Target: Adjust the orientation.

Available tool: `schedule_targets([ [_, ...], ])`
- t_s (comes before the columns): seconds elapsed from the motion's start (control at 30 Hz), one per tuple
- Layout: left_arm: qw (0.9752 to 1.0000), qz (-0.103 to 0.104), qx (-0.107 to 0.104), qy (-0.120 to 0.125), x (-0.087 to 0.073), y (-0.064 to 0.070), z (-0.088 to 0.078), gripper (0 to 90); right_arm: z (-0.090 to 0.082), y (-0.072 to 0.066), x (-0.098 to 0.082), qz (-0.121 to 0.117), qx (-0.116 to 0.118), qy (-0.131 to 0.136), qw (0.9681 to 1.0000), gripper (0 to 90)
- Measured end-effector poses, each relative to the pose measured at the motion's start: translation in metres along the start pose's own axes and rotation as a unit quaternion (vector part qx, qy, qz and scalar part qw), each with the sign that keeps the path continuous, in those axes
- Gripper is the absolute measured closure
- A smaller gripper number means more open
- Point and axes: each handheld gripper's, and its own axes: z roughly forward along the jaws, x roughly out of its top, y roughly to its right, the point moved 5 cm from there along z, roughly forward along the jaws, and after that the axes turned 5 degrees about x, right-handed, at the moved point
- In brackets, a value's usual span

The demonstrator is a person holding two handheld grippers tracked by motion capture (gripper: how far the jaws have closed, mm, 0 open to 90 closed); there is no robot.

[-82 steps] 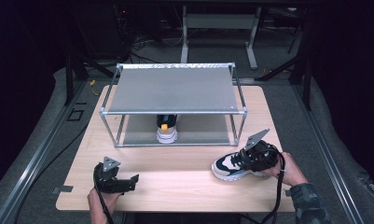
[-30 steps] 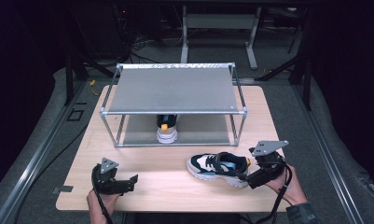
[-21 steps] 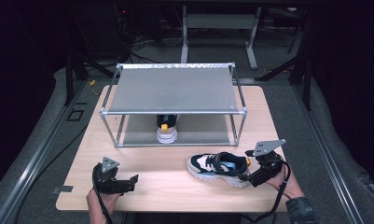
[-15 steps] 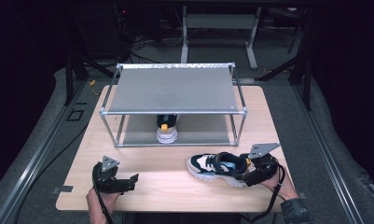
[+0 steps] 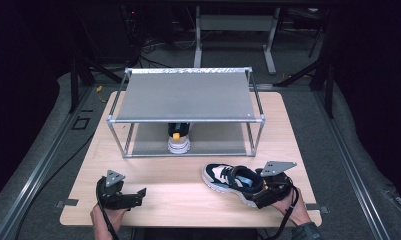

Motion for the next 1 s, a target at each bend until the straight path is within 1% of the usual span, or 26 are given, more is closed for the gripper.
schedule_targets([
  [0.03, 1.0000, 0.000, 0.000, 0.000, 0.000, 0.000, 0.000, 0.0, 0.000, 0.000, 0.000, 0.000, 0.000, 0.000, 1.0000, 2.1],
  [0.1, 1.0000, -0.003, 0.000, 0.003, -0.001, -0.003, -0.001, 0.0, 0.008, 0.001, 0.000, -0.009, 0.005, -0.003, 0.9999, 2.4],
  [0.13, 1.0000, -0.008, -0.001, 0.005, -0.002, -0.004, -0.002, 0.0, 0.010, 0.002, 0.000, -0.012, -0.002, -0.018, 0.9998, 2.5],
  [0.17, 1.0000, -0.008, 0.000, 0.005, -0.002, -0.006, -0.002, 0.0, 0.014, 0.003, -0.001, -0.014, 0.004, -0.013, 0.9998, 2.8],
  [0.2, 1.0000, -0.008, 0.000, 0.005, -0.004, -0.007, -0.002, 0.0, 0.019, 0.002, -0.002, -0.017, 0.005, -0.013, 0.9998, 5.7],
  [0.27, 1.0000, -0.009, -0.001, 0.004, -0.005, -0.008, -0.002, 0.0, 0.020, 0.003, -0.002, -0.018, 0.002, -0.011, 0.9998, 7.1],
  [0.3, 0.9999, -0.009, -0.002, 0.005, -0.005, -0.008, -0.002, 0.0, 0.021, 0.004, -0.004, -0.015, -0.006, -0.001, 0.9999, 13.0],
  [0.4, 0.9999, -0.009, -0.001, 0.006, -0.005, -0.009, -0.002, 0.0, 0.020, 0.005, -0.005, -0.016, -0.010, 0.002, 0.9998, 15.6],
  [0.47, 0.9999, -0.011, 0.000, 0.006, -0.006, -0.009, -0.002, 0.0, 0.021, 0.005, -0.006, -0.018, -0.014, 0.011, 0.9997, 17.9],
  [0.5, 0.9999, -0.011, -0.003, 0.006, -0.006, -0.008, -0.001, 0.0, 0.020, 0.005, -0.006, -0.017, -0.017, 0.012, 0.9996, 21.3],
  [0.57, 0.9999, -0.010, -0.003, 0.008, -0.006, -0.007, -0.001, 0.0, 0.019, 0.005, -0.006, -0.018, -0.014, 0.015, 0.9996, 22.6],
  [0.6, 0.9999, -0.009, -0.004, 0.008, -0.006, -0.005, -0.001, 0.0, 0.018, 0.004, -0.007, -0.019, -0.020, 0.016, 0.9995, 25.8],
  [0.63, 0.9999, -0.009, -0.004, 0.008, -0.006, -0.005, -0.001, 0.0, 0.018, 0.004, -0.007, -0.019, -0.020, 0.016, 0.9995, 25.8],
  [0.67, 1.0000, -0.005, -0.005, 0.006, -0.005, -0.005, 0.000, 0.0, 0.017, 0.003, -0.008, -0.020, -0.019, 0.022, 0.9994, 27.8],
  [0.9, 1.0000, -0.004, -0.003, 0.007, -0.003, -0.004, -0.001, 0.0, 0.016, 0.003, -0.009, -0.022, -0.020, 0.030, 0.9991, 31.1],
  [0.93, 1.0000, -0.003, -0.002, 0.007, -0.003, -0.005, -0.001, 0.0, 0.015, 0.002, -0.009, -0.026, -0.023, 0.023, 0.9991, 31.4],
  [0.97, 1.0000, -0.003, -0.002, 0.007, -0.003, -0.005, -0.002, 0.0, 0.015, 0.000, -0.009, -0.028, -0.026, 0.024, 0.9990, 31.8],
  [1.0, 1.0000, -0.002, -0.001, 0.006, -0.003, -0.005, -0.001, 0.0, 0.015, -0.002, -0.009, -0.033, -0.033, 0.027, 0.9985, 32.2],
])
